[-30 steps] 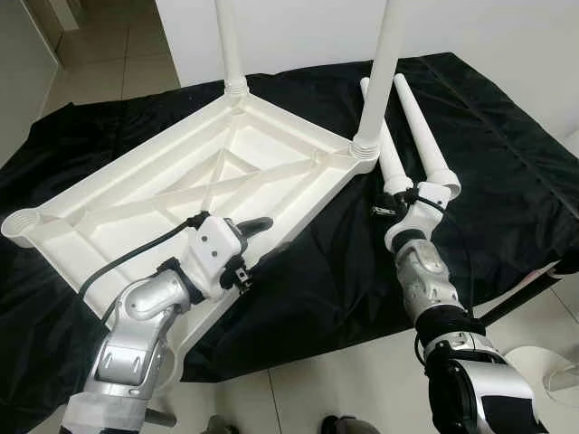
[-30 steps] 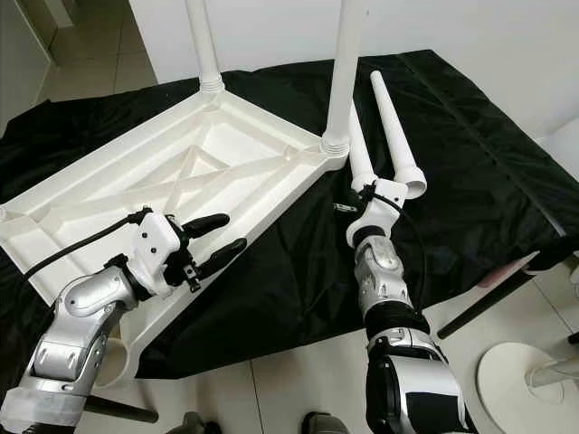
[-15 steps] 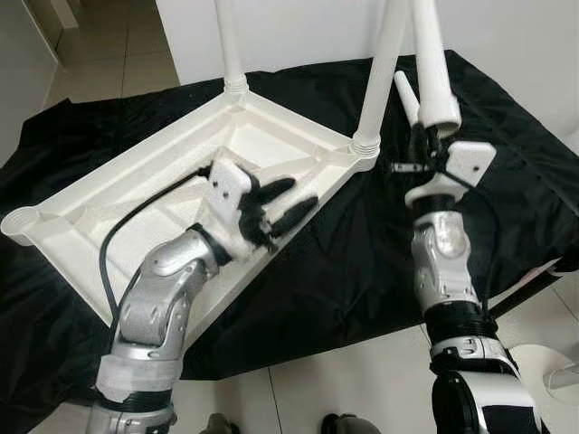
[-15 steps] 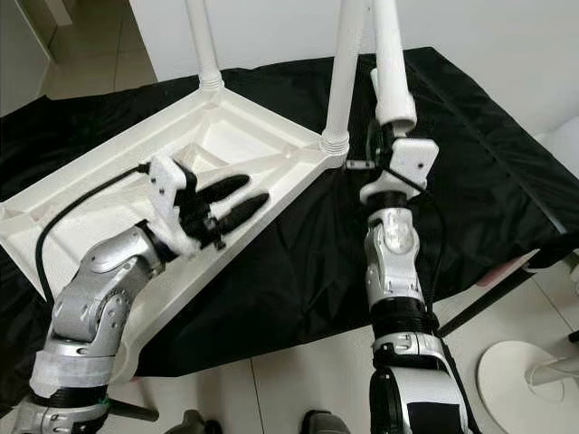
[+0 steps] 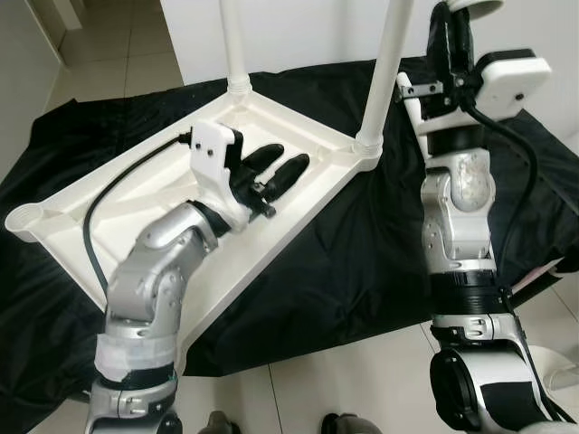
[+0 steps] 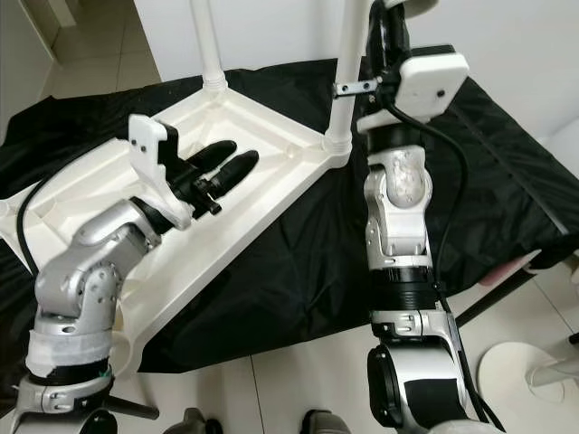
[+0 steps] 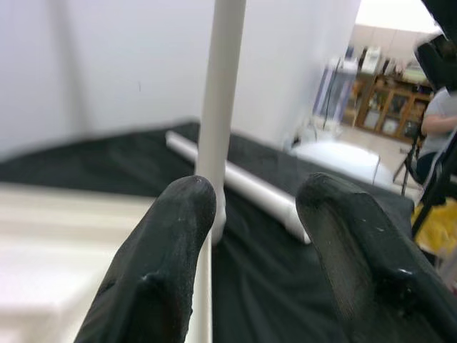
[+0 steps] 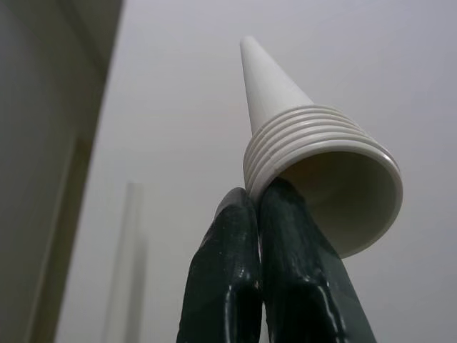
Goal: Building children table
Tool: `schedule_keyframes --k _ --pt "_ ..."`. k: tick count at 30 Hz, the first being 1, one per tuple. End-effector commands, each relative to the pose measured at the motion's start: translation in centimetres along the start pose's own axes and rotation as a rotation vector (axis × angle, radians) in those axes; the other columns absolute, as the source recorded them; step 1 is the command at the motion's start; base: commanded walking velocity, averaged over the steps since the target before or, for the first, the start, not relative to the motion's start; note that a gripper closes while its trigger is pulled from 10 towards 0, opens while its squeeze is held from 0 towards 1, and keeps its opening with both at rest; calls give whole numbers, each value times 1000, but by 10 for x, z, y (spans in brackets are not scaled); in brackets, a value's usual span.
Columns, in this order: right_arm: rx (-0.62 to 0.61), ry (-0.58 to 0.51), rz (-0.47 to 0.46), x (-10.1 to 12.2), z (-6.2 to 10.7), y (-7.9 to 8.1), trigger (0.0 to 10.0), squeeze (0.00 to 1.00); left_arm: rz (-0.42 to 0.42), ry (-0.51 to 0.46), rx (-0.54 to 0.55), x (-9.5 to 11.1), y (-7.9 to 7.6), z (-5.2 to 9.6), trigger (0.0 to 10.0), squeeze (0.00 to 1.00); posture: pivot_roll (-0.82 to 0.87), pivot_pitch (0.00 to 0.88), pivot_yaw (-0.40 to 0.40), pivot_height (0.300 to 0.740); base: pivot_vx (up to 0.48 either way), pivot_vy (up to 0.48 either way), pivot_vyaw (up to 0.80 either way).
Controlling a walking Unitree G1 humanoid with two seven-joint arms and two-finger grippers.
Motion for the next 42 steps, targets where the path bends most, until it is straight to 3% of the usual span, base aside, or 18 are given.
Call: schedule_keyframes --k 1,7,8,9,18,19,21,22,25,28,29,35,40,42 --pt "97 -92 -11 26 -12 20 10000 0 -13 -24 53 12 9 1 10000 0 -66 77 66 740 0 0 0" --pt "158 40 -83 -2 9 35 10000 0 -12 -40 66 18 15 1 10000 0 -65 81 67 740 0 0 0" --pt "182 92 -113 -12 18 41 10000 0 25 -51 59 20 16 1 10000 8 -64 82 66 740 0 0 0" --pt "198 142 -132 -21 28 43 10000 0 52 -61 49 21 16 1 10000 1000 -64 82 66 740 0 0 0" --pt "292 335 -188 -47 65 52 10000 0 153 -70 -4 26 15 -2 10000 1000 -68 95 65 740 0 0 0" --pt "300 356 -193 -49 69 53 10000 0 156 -66 8 26 17 -3 10000 902 -71 97 67 740 0 0 0" --pt "300 356 -193 -49 69 53 10000 0 156 -66 8 26 17 -3 10000 902 -71 97 67 740 0 0 0" --pt "315 378 -194 -51 74 55 10000 0 161 -66 19 26 18 -5 10000 0 -72 97 68 740 0 0 0" --pt "328 396 -199 -54 78 57 10000 0 164 -50 34 23 20 -9 10000 0 -74 98 68 740 0 0 0" --pt "348 421 -210 -56 85 61 10000 0 190 11 77 13 23 -16 10000 0 -75 99 69 740 0 0 0" --pt "358 429 -217 -57 88 63 10000 0 186 84 98 0 23 -20 10000 0 -75 99 69 740 0 0 0" --pt "392 449 -233 -58 96 72 10000 0 221 172 151 -18 26 -26 10000 0 -73 107 72 740 0 0 0" --pt "410 458 -236 -58 99 75 10000 0 248 183 163 -20 30 -27 10000 0 -76 108 73 740 0 0 0" --pt "426 473 -238 -58 104 77 10000 0 301 167 169 -16 34 -29 10000 0 -77 108 74 740 0 0 0"
Point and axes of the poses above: a point about 5 cm out from each wrist's last joint towards the gripper, its own z axis pointing back from the gripper into the wrist, its own x axis along the axis of the wrist's last joint, y = z × x, the point moved 5 cm from there along -z, pointing out of the wrist towards the gripper, and after that the axes turned 11 degrees about -z, right-handed, at the moved point
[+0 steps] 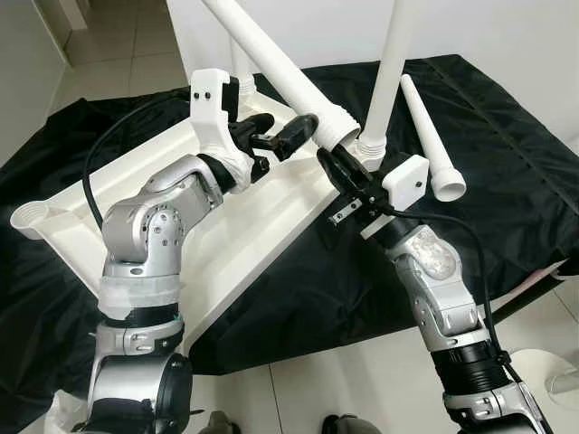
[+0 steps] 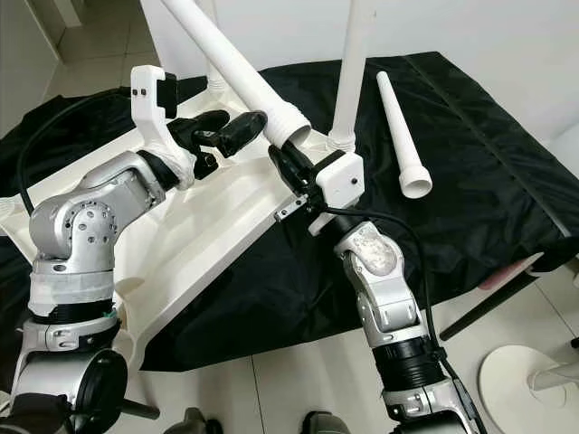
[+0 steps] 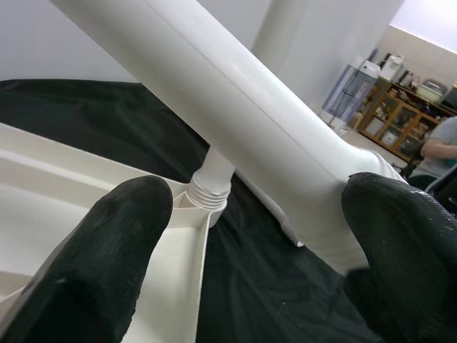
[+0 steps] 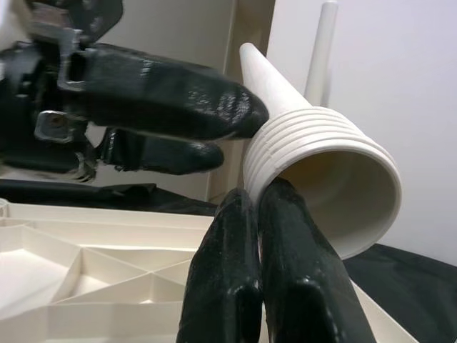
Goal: Building children table
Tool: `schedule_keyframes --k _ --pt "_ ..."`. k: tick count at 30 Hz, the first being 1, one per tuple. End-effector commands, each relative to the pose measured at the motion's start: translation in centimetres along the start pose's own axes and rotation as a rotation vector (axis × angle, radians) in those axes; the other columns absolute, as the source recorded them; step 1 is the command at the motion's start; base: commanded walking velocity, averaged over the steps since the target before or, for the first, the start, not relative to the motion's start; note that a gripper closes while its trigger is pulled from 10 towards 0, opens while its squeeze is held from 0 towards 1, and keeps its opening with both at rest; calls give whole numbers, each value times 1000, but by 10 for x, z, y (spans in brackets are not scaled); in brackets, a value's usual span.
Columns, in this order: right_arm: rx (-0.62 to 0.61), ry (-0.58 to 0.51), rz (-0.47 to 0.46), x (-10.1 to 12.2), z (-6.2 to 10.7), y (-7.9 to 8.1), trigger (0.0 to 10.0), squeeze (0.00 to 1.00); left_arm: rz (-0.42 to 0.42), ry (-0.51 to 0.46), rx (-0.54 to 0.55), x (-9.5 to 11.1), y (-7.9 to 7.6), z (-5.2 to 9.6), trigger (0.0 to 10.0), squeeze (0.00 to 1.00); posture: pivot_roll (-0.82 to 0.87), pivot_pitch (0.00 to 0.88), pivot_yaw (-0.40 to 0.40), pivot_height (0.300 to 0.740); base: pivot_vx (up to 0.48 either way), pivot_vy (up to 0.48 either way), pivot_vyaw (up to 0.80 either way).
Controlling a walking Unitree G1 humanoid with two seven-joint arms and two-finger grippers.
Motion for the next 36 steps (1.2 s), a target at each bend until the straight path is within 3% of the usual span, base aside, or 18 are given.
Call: schedule_keyframes --k 1,3,5,8,13,14,17,18,19,27,28,36 --pt "84 -26 13 8 -2 18 10000 0 43 19 56 1 7 -2 10000 0 -77 108 74 740 0 0 0" --pt "120 23 39 -5 8 27 10000 0 172 -16 37 12 12 -4 10000 0 -80 108 77 740 0 0 0" --pt "126 35 42 -8 10 28 10000 0 200 -20 32 14 13 -5 10000 0 -80 108 77 740 0 0 0" --pt "142 71 75 -19 18 33 10000 0 319 -60 5 23 15 -5 10000 0 -85 112 83 740 0 0 0" --pt "133 86 117 -25 24 34 10000 0 374 -74 12 26 21 -5 10000 0 -87 113 84 740 0 0 0" --pt "123 90 139 -27 27 34 10000 0 398 -77 21 26 25 -5 10000 0 -88 112 84 740 0 0 0" --pt "74 82 331 -35 45 29 10000 0 500 -112 34 32 37 -4 10000 0 -92 115 84 740 0 0 0" --pt "74 82 331 -35 45 29 10000 0 500 -112 34 32 37 -4 10000 0 -92 115 84 740 0 0 0" --pt "69 84 417 -40 56 28 10000 0 515 -120 29 36 39 -4 10000 0 -94 113 85 740 0 0 0" --pt "1 56 517 -36 74 24 10000 0 556 -131 44 45 48 -3 9961 0 -94 115 88 740 0 0 0" --pt "-4 54 536 -36 75 24 10000 0 560 -141 44 47 50 -2 0 0 -95 115 90 740 0 0 0" --pt "5 40 546 -40 75 27 10000 0 585 -139 28 47 51 -2 0 0 -97 114 93 740 0 0 0"
Point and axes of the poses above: a point about 5 cm out from each wrist's last joint towards the gripper, its own z axis pointing back from the gripper into the wrist, its own x axis along the axis of the wrist's last joint, y = z × x, the point moved 5 cm from there along -z, pointing out of the wrist towards the gripper, and after that the axes turned 11 degrees about -z, right-handed, at the moved point
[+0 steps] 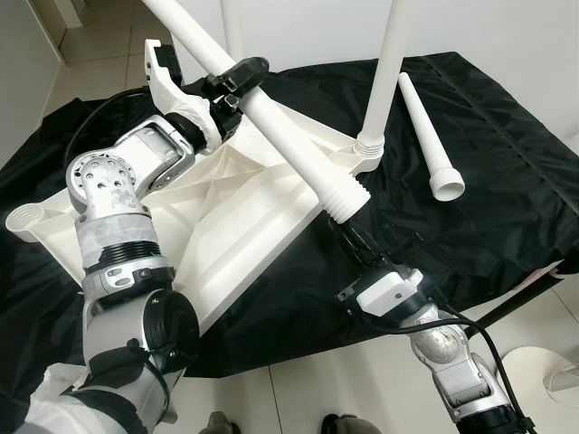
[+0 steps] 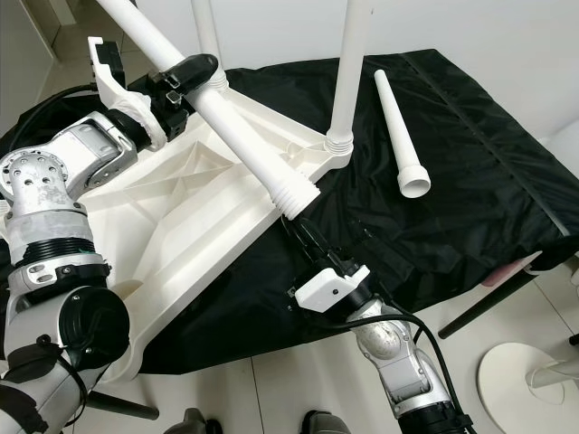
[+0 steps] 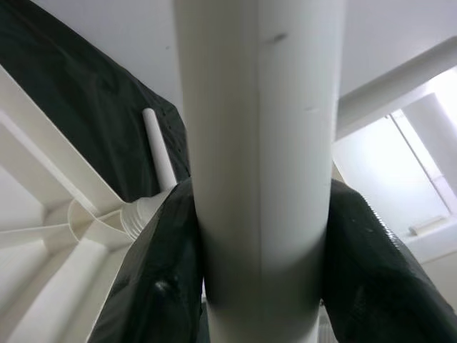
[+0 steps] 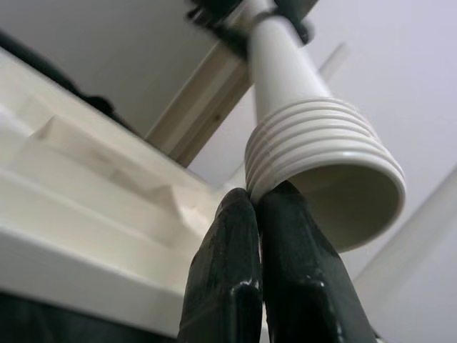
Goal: Building children table
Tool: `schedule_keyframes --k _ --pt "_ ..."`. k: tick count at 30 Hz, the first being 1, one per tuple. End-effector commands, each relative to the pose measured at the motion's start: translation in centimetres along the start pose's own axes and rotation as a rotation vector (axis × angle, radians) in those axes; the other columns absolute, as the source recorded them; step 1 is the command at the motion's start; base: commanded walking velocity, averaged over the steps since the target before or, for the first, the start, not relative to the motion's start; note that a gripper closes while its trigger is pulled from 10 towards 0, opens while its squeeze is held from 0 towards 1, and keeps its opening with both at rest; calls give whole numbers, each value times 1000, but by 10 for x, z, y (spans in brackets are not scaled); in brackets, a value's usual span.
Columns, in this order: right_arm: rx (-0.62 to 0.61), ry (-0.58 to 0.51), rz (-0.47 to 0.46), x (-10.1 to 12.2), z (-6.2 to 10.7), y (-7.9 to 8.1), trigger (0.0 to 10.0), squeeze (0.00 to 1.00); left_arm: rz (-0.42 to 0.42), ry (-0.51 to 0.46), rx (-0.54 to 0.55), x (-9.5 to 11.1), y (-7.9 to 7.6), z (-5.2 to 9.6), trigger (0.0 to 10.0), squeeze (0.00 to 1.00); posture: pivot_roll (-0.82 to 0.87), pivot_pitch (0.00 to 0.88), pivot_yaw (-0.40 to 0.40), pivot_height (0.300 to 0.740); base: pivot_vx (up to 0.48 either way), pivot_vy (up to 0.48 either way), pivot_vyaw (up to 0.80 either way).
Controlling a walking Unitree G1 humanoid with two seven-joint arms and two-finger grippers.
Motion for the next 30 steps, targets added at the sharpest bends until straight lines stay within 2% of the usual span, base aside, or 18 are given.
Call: schedule_keyframes --k 1,5,6,12,13,19,20,23,26,28,29,30 --pt "24 16 5 -5 3 6 10000 0 -28 -23 -24 12 -9 -1 0 0 -97 114 93 740 0 0 0" --pt "18 3 -1 -5 3 6 10000 0 -28 -21 -18 13 -7 -1 0 0 -98 114 93 740 0 0 0" --pt "-1 -1 -40 -5 3 4 10000 1000 -30 -21 -17 13 -6 -1 0 0 -98 114 93 740 0 0 0" --pt "-81 -30 -41 -2 5 -5 10000 1000 -29 -11 22 14 1 0 0 0 -96 115 90 740 0 0 0" --pt "-108 -32 -38 -2 8 -8 10000 1000 -24 -20 17 16 1 0 10000 0 -94 118 87 740 0 0 0" --pt "-146 -29 -14 -4 14 -10 10000 1000 -25 -34 5 20 0 1 10000 0 -94 118 87 740 0 0 0" --pt "-152 -24 0 -5 17 -9 10000 0 -28 -33 7 21 0 1 10000 0 -93 117 87 740 0 0 0" --pt "-170 4 4 -8 26 -5 10000 0 -35 -45 20 27 2 2 10000 0 -93 117 94 740 0 0 0" --pt "-197 50 -29 -14 33 -5 10000 0 -47 -57 40 32 5 2 10000 0 -92 116 96 740 0 0 0" --pt "-238 96 -103 -19 32 -11 10000 0 -86 -63 50 35 6 3 10000 0 -94 115 97 740 0 0 0" --pt "-238 96 -103 -19 32 -11 10000 0 -86 -63 50 35 6 3 10000 0 -94 115 97 740 0 0 0" --pt "-254 106 -159 -19 27 -14 10000 0 -100 -67 57 35 6 2 10000 0 -95 116 98 740 0 0 0"
Point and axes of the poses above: a point about 5 cm out from each wrist's last joint towards the gripper, its own z axis pointing back from the gripper into the wrist, its own x axis along the axis of the wrist's last joint, y = z × x, the point moved 5 cm from there along -z, pointing out of the wrist towards the gripper, and after that the axes turned 11 degrees about -z, right-handed, at the moved point
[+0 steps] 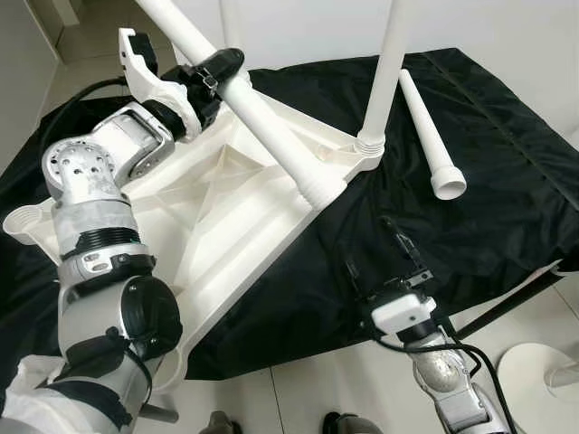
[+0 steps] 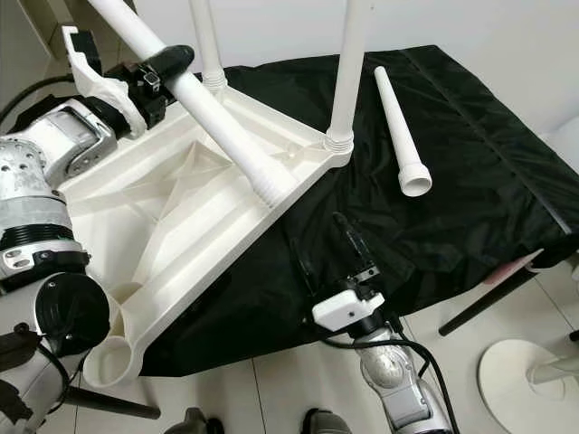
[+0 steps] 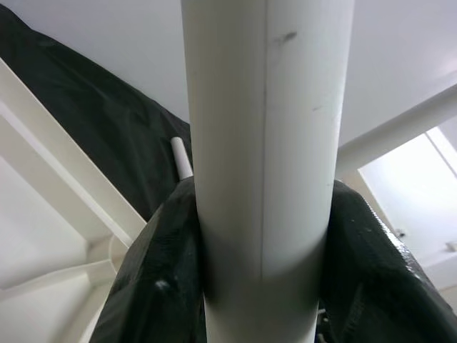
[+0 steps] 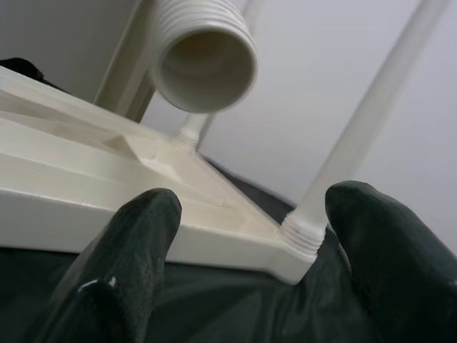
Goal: Building children table
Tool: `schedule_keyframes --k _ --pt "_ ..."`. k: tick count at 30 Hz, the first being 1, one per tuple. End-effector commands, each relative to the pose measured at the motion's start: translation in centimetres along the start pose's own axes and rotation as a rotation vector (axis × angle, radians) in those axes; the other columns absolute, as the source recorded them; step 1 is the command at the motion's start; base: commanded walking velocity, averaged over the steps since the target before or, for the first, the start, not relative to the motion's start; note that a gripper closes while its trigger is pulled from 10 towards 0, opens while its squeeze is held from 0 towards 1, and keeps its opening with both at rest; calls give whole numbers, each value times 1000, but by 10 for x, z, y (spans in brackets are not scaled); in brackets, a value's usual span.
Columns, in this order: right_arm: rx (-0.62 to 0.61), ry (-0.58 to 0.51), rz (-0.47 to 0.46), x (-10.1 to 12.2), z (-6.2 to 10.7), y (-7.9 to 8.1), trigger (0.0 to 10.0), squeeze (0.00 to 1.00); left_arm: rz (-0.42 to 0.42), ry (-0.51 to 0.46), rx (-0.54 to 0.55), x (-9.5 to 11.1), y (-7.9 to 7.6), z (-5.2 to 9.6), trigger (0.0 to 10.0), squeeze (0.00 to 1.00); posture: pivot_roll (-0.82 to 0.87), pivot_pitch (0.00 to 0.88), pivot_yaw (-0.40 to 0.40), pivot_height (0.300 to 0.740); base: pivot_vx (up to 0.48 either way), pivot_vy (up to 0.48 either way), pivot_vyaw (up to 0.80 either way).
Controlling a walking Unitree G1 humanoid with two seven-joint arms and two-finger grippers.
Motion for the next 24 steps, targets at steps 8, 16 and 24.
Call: schedule_keyframes --k 8,16,24 --pt "-48 78 -277 14 -56 -14 10000 0 -249 -108 -14 11 -20 -1 10000 0 -96 106 84 740 0 0 0" --pt "64 151 -408 21 -90 -11 10000 0 -485 -134 -39 3 -43 -3 10000 0 -87 98 69 740 0 0 0" --pt "284 242 -384 26 -104 1 10000 0 -660 -168 -47 -8 -64 -4 10000 0 -70 78 52 740 0 0 0"
Point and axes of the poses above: a point about 5 cm out from each wrist's last joint towards the gripper, its own z axis pointing back from the gripper into the wrist, its own x axis along the axis of the wrist's last joint, y = z × x, the point moved 5 cm from there along -z, pointing out of the wrist towards the gripper, and after that the axes turned 11 degrees about -z, right-handed, at the moved point
